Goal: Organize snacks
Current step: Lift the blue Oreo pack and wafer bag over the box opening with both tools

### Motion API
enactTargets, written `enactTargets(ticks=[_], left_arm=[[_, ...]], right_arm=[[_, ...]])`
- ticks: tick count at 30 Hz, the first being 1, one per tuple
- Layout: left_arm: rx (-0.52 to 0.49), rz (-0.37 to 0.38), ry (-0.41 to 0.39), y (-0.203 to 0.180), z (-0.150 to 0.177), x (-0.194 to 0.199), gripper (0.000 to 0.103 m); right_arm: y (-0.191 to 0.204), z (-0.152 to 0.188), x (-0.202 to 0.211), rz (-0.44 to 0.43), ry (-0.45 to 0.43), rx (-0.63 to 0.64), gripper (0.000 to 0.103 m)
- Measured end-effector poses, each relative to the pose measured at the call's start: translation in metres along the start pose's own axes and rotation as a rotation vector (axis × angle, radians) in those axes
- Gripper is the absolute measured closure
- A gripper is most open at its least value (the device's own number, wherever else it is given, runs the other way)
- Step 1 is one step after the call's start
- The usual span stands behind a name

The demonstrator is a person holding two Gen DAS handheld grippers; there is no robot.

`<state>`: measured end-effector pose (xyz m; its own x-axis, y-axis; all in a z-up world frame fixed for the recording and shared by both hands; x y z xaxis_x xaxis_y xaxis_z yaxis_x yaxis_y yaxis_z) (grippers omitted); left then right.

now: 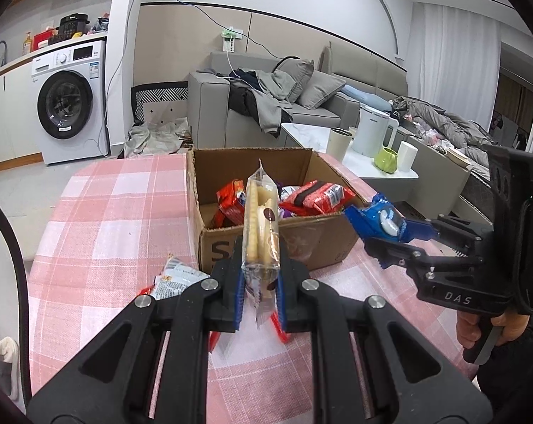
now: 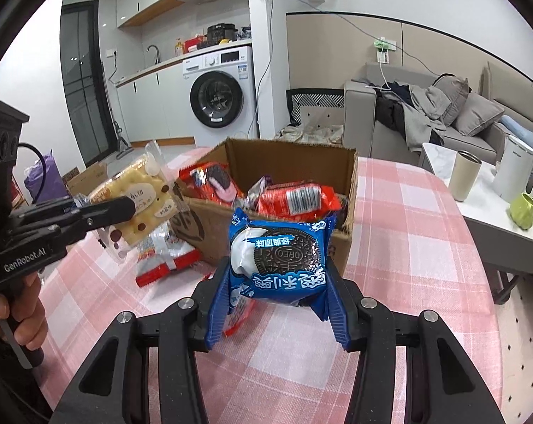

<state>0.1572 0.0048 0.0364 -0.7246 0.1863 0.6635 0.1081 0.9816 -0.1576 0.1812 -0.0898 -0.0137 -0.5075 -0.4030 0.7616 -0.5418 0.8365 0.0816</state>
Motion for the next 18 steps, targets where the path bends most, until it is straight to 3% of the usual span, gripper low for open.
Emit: enactTargets(ticks=[18], left_arm=[[0.014, -0.024, -0.012, 0.007, -0.026, -0.007, 0.092]], right_arm=[[-0.009, -0.034, -0.001, 0.011, -0.034, -0.022, 0.054]])
Point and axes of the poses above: each gripper's, at about its wrist camera, not at the fingertips, and x roughly against the way its jaws point, y to its left, z to its underside, the point moved 8 cm from there along -x, roughly the way its jaws point, and after that the axes turned 10 degrees about y, right-handed, at the moved point
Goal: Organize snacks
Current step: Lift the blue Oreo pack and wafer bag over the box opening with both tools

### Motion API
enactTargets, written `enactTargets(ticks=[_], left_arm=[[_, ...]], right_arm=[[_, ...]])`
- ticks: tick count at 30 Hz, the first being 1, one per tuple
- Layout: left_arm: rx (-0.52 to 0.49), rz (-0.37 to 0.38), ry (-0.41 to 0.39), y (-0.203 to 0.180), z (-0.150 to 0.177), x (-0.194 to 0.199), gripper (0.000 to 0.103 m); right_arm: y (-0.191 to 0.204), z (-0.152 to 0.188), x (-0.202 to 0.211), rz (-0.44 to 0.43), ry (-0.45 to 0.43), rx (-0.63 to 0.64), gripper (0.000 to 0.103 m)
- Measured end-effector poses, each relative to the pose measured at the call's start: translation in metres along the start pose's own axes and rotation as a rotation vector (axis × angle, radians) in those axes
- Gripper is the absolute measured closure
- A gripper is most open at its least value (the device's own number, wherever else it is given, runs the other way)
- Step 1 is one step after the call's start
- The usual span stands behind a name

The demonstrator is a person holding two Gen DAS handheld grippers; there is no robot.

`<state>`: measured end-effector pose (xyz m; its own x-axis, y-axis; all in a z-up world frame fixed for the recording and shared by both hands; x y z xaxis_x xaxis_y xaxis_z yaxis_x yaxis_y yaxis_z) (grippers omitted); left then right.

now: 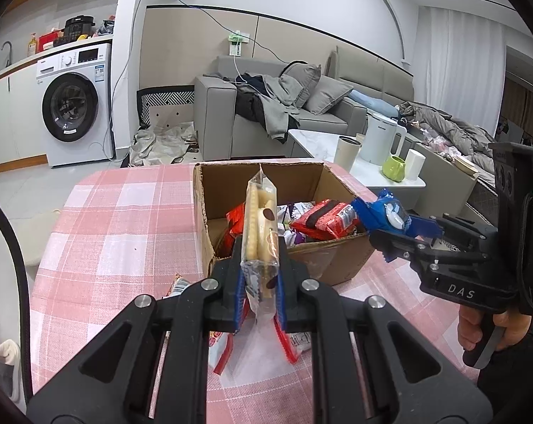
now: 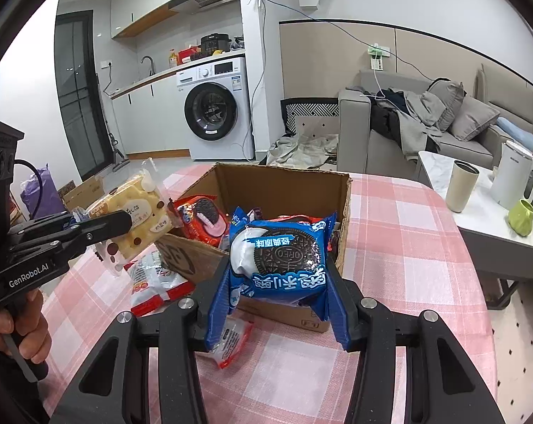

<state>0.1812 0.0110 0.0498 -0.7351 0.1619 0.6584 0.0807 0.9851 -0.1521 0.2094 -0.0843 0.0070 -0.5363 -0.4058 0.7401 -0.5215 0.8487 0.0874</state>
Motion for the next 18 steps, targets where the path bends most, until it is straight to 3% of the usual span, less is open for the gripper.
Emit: enactTargets(ticks=[18], left_arm=[[0.001, -0.028, -0.009, 0.003, -0.042, -0.035, 0.092]], right_arm=[[-0.005, -0.041, -0.021, -0.015, -0.032, -0.001, 0.054]])
Point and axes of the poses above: each gripper's, at about its wrist camera, not at the fingertips, and x roughly against the way its jaws point, y to its left, z to its underside, the point moved 8 cm from there along -x, roughly the way its jaws point, and after that the axes turned 10 degrees about y, right-handed, at the moved point
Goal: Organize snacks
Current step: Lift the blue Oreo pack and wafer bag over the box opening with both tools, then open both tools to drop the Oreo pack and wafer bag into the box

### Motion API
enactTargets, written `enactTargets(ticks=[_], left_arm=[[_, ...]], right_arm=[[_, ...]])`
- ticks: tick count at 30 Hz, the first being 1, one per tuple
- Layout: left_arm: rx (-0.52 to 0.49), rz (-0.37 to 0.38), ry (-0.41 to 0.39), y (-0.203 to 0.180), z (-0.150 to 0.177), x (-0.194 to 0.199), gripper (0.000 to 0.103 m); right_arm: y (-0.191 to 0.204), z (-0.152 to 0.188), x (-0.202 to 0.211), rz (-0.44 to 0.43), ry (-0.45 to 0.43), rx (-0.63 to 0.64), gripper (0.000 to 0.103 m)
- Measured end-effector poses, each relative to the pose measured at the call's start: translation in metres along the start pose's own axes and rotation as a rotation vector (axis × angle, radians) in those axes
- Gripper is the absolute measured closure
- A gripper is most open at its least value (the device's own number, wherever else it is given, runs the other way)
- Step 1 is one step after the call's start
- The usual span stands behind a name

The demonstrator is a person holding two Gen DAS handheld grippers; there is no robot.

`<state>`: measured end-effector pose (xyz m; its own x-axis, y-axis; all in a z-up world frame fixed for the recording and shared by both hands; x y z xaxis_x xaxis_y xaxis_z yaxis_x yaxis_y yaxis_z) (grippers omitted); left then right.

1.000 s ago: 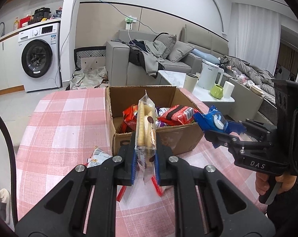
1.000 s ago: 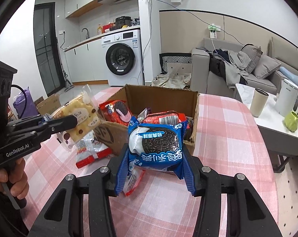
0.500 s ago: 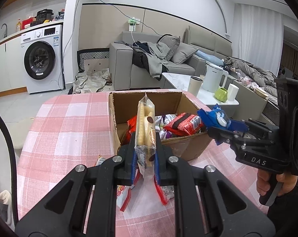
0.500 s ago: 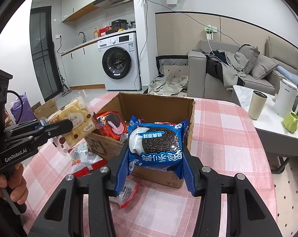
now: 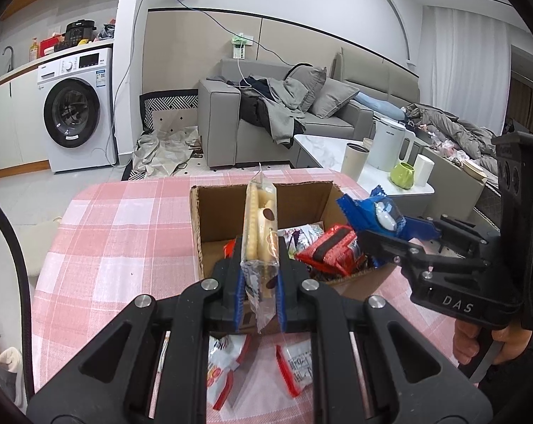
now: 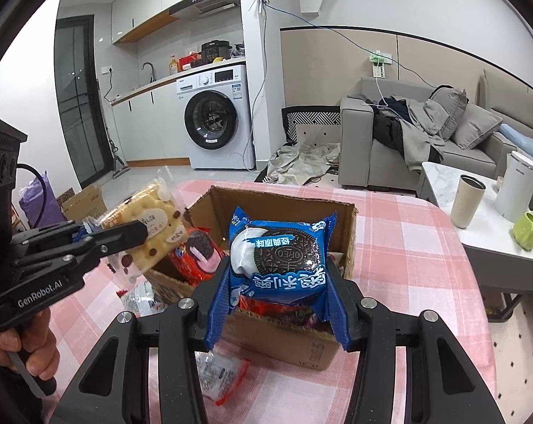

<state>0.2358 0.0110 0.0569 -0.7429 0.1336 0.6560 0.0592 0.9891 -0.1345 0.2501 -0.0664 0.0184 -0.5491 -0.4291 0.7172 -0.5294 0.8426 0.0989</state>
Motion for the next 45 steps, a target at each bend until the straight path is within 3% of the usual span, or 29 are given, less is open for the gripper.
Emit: enactTargets(ticks=[4, 17, 40, 45], left_arm=[[0.008, 0.003, -0.003, 0.001, -0.008, -0.011, 0.092], [0.007, 0.006, 0.016, 0.003, -0.023, -0.05, 0.092], [-0.038, -0.051, 0.057, 0.006, -0.014, -0.109, 0.091], [-0.036, -0.052, 0.068, 0.008, -0.013, -0.111, 0.091]], right_arm=[[-0.003, -0.008, -0.011, -0.047, 0.011, -0.033, 0.054], [-0.007, -0.025, -0.03, -0.071, 0.005, -0.061, 0.054], [-0.024, -0.028, -0.072, -0.044, 0.058, -0.088, 0.054], [-0.023, -0.029, -0.072, -0.038, 0.048, -0.077, 0.048]])
Point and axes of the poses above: each gripper's, at about its wrist camera, not at the fingertips, and x roughly against the way its jaws point, y to its left, z to its underside, the point moved 8 cm from there along -x, roughly the way its jaws point, and after that the axes turned 10 degrees about y, right-handed, at the moved point
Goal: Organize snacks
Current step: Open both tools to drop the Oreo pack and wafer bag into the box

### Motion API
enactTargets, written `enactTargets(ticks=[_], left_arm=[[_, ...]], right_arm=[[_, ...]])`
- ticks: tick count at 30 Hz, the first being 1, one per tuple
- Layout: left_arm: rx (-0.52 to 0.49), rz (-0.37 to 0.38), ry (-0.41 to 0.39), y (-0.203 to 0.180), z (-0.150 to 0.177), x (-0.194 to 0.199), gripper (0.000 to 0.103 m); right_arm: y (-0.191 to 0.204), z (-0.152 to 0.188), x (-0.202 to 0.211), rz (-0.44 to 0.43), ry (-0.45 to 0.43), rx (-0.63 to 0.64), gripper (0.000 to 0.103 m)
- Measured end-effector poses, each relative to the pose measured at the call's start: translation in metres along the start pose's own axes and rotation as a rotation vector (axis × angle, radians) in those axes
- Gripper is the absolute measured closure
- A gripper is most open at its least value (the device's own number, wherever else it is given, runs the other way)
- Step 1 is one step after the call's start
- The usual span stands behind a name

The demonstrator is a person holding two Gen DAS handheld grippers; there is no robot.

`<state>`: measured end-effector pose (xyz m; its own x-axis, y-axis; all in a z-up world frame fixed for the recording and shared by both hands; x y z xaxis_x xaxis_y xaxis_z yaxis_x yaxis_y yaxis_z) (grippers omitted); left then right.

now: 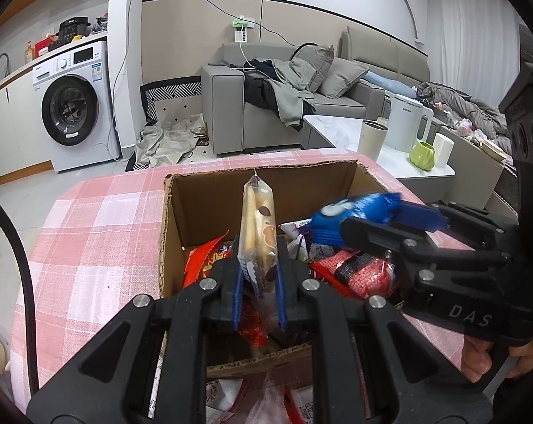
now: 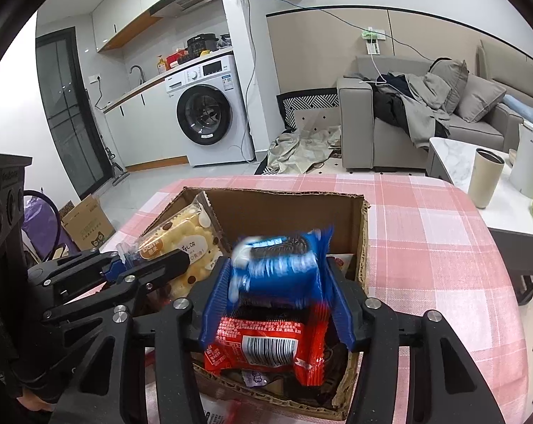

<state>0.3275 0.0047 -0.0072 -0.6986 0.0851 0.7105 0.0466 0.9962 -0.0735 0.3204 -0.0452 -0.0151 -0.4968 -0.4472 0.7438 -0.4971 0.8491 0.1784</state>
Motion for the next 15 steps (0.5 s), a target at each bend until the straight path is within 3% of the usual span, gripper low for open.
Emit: enactTargets(ticks=[2, 4, 6, 8, 12, 14, 15], left_arm=[[-0.006, -0.006, 0.001, 0.0, -0.001, 0.001, 0.09], [-0.011, -0.007, -0.004, -0.002, -0.001, 0.004, 0.086], [-0.005, 0.002, -0.011, -0.001, 0.0, 0.009, 0.078], [-0.001, 0.014, -0.012, -0.001, 0.001, 0.013, 0.061], [-0.004, 0.022, -0.027, -0.004, 0.002, 0.025, 0.044], [0.001, 0.01, -0.03, -0.006, 0.004, 0.031, 0.028], [0.006, -0.001, -0.035, -0.005, 0.005, 0.034, 0.025]], right_arm=[[0.001, 0.002, 0.003, 0.007, -0.004, 0.007, 0.044], [0.001, 0.003, 0.011, 0.011, -0.031, 0.013, 0.027], [-0.001, 0.003, 0.021, 0.015, -0.07, 0.011, 0.02], [-0.005, 0.005, 0.028, 0.019, -0.081, 0.01, 0.015], [-0.014, 0.009, 0.04, 0.012, -0.095, -0.012, 0.003], [-0.019, 0.01, 0.044, 0.0, -0.103, -0.029, 0.001], [-0.021, 0.012, 0.046, -0.011, -0.106, -0.037, 0.001]])
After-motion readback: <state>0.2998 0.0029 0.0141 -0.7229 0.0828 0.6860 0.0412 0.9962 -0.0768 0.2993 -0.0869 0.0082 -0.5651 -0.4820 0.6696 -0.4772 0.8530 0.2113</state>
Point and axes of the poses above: each gripper's, at about its wrist camera, not at the fingertips, and x roughly against the way its jaws point, y to its left, z to its underside, the point moved 8 cm from there along -x, roughly the way its jaws point, and after that the axes turned 10 degrees about y, right-handed, at the moved point
